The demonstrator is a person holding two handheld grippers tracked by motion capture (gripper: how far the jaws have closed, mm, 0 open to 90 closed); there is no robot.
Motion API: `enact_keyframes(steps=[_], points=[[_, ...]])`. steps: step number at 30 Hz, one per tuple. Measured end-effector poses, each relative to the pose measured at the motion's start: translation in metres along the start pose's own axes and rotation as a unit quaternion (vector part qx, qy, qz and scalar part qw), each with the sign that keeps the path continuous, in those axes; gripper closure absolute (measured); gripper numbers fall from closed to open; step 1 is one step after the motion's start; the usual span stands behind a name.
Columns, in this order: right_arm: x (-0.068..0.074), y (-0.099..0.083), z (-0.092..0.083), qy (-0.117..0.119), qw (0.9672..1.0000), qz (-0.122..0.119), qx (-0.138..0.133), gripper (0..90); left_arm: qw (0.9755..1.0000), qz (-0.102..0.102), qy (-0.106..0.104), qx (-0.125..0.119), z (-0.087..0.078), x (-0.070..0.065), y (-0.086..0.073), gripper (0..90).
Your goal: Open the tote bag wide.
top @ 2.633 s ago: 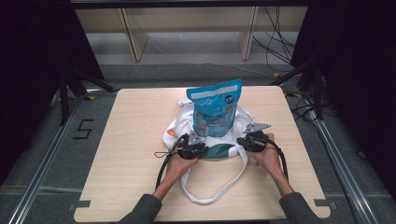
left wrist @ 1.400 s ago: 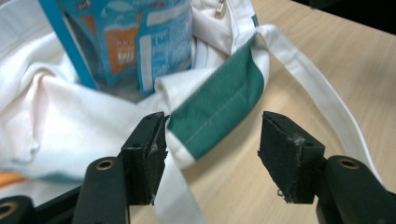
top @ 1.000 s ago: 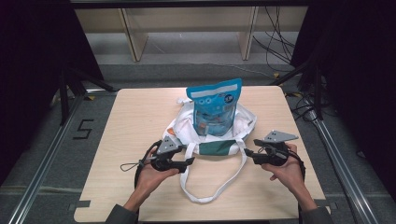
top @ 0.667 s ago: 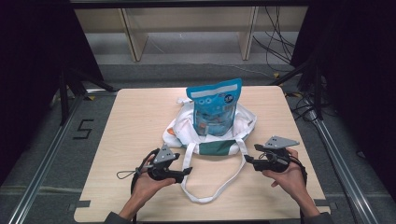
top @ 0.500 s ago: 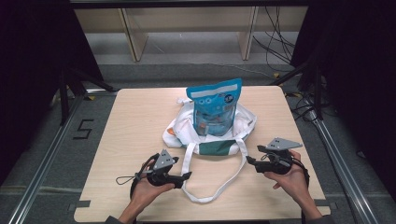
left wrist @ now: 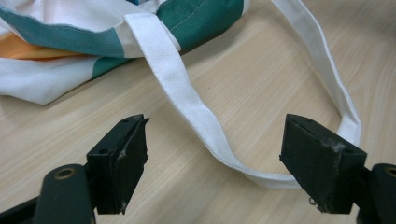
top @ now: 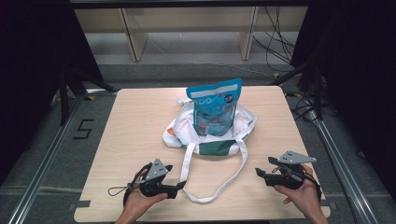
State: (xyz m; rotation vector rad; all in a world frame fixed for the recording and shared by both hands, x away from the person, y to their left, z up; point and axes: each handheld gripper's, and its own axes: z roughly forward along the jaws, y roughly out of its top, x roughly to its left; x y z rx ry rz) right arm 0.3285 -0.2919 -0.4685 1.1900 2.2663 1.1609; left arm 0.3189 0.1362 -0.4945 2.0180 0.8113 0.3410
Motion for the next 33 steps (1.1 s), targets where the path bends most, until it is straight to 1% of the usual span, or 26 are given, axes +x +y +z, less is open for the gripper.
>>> enact_keyframes(steps=[2, 4, 5, 6, 7, 8, 9, 10, 11, 12, 13, 14, 15, 16, 17, 18, 19, 20, 22, 23, 25, 26, 28, 29, 30, 33], points=[[0.0, -0.007, -0.004, -0.006, 1.0, 0.006, 0.001, 30.8, 1.0, 0.007, 0.003, -0.001, -0.001, -0.002, -0.002, 22.8], [0.0, -0.014, -0.008, 0.0, 1.0, 0.006, -0.002, 30.7, 0.9999, 0.008, 0.003, 0.006, -0.002, -0.004, -0.004, 22.0], [0.0, -0.017, -0.009, -0.001, 1.0, 0.009, 0.0, 30.3, 1.0, -0.005, 0.005, 0.0, -0.002, -0.008, -0.005, 21.8], [-0.003, -0.02, -0.011, 0.0, 1.0, -0.002, 0.0, 30.1, 1.0, 0.002, 0.001, 0.002, -0.002, -0.009, -0.006, 21.6], [-0.001, -0.023, -0.012, -0.003, 1.0, 0.006, 0.003, 30.0, 1.0, 0.007, 0.0, 0.005, -0.003, -0.01, -0.006, 21.5], [-0.003, -0.025, -0.013, -0.002, 1.0, 0.0, 0.004, 30.0, 0.9999, 0.009, 0.004, 0.008, -0.003, -0.011, -0.007, 21.4], [0.0, -0.028, -0.015, -0.004, 0.9998, 0.015, 0.009, 30.0, 1.0, 0.003, 0.003, 0.004, -0.003, -0.014, -0.008, 21.2], [0.001, -0.03, -0.017, -0.006, 0.9998, 0.013, 0.015, 30.0, 0.9998, 0.014, 0.002, 0.014, -0.004, -0.014, -0.008, 21.0], [0.002, -0.032, -0.017, -0.003, 0.9998, 0.013, 0.013, 29.9, 0.9998, 0.011, 0.006, 0.012, -0.003, -0.016, -0.009, 21.0], [0.0, -0.034, -0.018, -0.002, 0.9999, 0.0, 0.012, 30.0, 0.9995, 0.016, 0.003, 0.025, -0.005, -0.016, -0.009, 21.0], [0.004, -0.036, -0.019, -0.001, 0.9998, 0.015, 0.015, 29.9, 0.9996, 0.02, 0.006, 0.021, -0.004, -0.017, -0.01, 20.9], [0.002, -0.037, -0.02, -0.001, 0.9999, -0.001, 0.013, 29.9, 0.9997, 0.009, 0.006, 0.019, -0.004, -0.02, -0.011, 20.9], [0.006, -0.039, -0.022, -0.002, 0.9997, 0.018, 0.02, 29.7, 0.9995, 0.02, 0.008, 0.024, -0.005, -0.02, -0.011, 20.9], [0.003, -0.041, -0.022, 0.004, 0.9999, 0.001, 0.016, 29.4, 0.9994, 0.02, 0.003, 0.027, -0.005, -0.02, -0.011, 20.9], [0.007, -0.043, -0.023, 0.002, 0.9996, 0.017, 0.022, 29.4, 0.9994, 0.02, 0.003, 0.027, -0.005, -0.021, -0.012, 20.9], [0.008, -0.045, -0.024, 0.003, 0.9995, 0.018, 0.025, 29.4, 0.999, 0.029, 0.005, 0.033, -0.005, -0.02, -0.012, 20.9], [0.008, -0.047, -0.025, 0.004, 0.9994, 0.019, 0.029, 29.3, 0.9992, 0.021, 0.001, 0.034, -0.005, -0.022, -0.013, 20.9], [0.007, -0.049, -0.025, 0.004, 0.9994, 0.009, 0.032, 29.3, 0.9992, 0.021, 0.001, 0.034, -0.005, -0.022, -0.013, 20.9], [0.008, -0.051, -0.027, 0.003, 0.9993, 0.009, 0.037, 29.4, 0.9991, 0.021, 0.003, 0.036, -0.003, -0.021, -0.015, 20.9], [0.005, -0.052, -0.028, -0.003, 0.9991, -0.005, 0.042, 29.3, 0.999, 0.026, 0.003, 0.038, -0.004, -0.02, -0.015, 20.9], [0.004, -0.052, -0.028, -0.001, 0.9991, -0.004, 0.041, 29.3, 0.9991, 0.02, 0.004, 0.037, -0.004, -0.019, -0.015, 20.9], [0.006, -0.053, -0.028, -0.001, 0.999, 0.015, 0.041, 29.3, 0.999, 0.017, 0.01, 0.039, -0.004, -0.019, -0.015, 20.9], [0.003, -0.053, -0.028, -0.007, 0.9993, 0.0, 0.038, 29.4, 0.9991, 0.024, 0.006, 0.035, -0.004, -0.017, -0.015, 20.9], [0.003, -0.053, -0.028, -0.007, 0.9992, -0.001, 0.039, 29.4, 0.9988, 0.03, 0.011, 0.037, -0.004, -0.015, -0.015, 20.9], [0.003, -0.053, -0.028, 0.001, 0.9992, 0.0, 0.04, 29.3, 0.999, 0.021, 0.011, 0.038, -0.003, -0.016, -0.016, 20.9], [0.003, -0.053, -0.027, 0.001, 0.9991, -0.004, 0.043, 29.3, 0.9988, 0.024, 0.012, 0.042, -0.004, -0.016, -0.015, 20.9]])
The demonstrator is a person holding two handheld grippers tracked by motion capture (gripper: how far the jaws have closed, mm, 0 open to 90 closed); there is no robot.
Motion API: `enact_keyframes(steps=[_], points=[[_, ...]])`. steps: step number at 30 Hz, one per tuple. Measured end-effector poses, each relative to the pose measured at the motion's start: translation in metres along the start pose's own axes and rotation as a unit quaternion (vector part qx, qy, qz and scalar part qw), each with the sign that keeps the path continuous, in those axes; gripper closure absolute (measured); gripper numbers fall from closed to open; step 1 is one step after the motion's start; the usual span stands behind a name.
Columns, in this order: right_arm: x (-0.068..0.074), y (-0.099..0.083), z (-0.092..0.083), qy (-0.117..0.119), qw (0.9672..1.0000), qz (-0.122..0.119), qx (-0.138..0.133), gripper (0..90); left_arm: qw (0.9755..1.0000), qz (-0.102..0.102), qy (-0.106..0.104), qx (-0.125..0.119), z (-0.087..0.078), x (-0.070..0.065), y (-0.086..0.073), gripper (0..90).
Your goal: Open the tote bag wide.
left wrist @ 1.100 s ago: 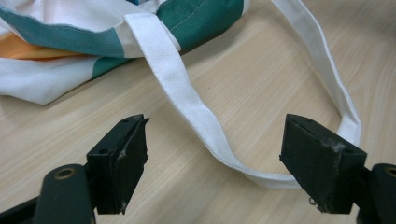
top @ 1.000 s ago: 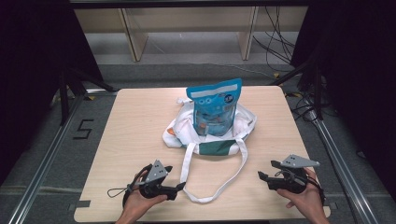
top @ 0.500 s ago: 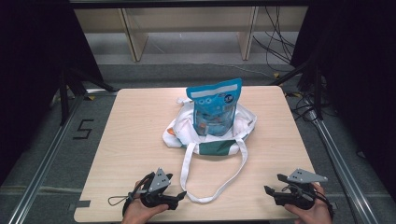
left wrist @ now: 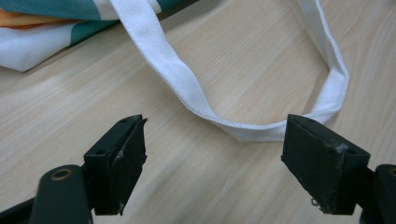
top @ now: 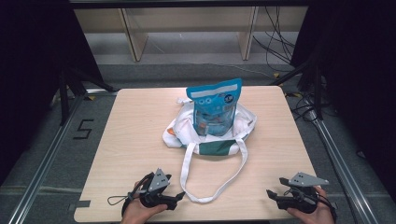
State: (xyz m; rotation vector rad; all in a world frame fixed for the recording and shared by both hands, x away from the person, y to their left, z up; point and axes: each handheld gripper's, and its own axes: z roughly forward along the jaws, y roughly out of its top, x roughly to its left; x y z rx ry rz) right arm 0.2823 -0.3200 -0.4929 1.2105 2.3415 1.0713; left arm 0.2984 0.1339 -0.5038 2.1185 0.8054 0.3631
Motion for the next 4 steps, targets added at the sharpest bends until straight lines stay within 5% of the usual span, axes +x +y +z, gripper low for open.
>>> enact_keyframes(steps=[4], points=[[-0.0022, -0.0002, 0.0005, -0.006, 0.9999, -0.007, -0.008, 29.2, 1.0, -0.005, -0.001, -0.002, -0.0003, 0.0006, -0.0003, 21.0]])
